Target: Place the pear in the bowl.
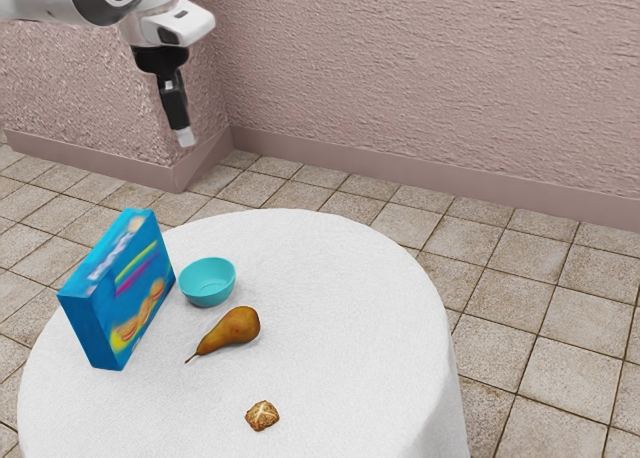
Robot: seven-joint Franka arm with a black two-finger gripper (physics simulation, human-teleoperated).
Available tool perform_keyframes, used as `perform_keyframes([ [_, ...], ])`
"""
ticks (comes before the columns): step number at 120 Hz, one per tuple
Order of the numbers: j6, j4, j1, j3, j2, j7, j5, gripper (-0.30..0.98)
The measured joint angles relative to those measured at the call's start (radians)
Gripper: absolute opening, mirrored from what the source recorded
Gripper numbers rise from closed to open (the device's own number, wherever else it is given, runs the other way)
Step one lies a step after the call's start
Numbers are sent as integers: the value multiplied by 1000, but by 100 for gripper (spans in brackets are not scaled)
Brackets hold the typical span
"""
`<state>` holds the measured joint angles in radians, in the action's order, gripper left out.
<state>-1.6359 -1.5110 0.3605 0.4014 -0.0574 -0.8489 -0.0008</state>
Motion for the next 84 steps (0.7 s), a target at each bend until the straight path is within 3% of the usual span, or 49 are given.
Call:
perform_keyframes([
  [42, -1, -35, -17, -10, -37, -94, -15, 69],
  [60, -36, -260, -47, -36, 32, -94, -57, 69],
  [84, -191, -534, -74, -82, 90, -37, -71, 69],
])
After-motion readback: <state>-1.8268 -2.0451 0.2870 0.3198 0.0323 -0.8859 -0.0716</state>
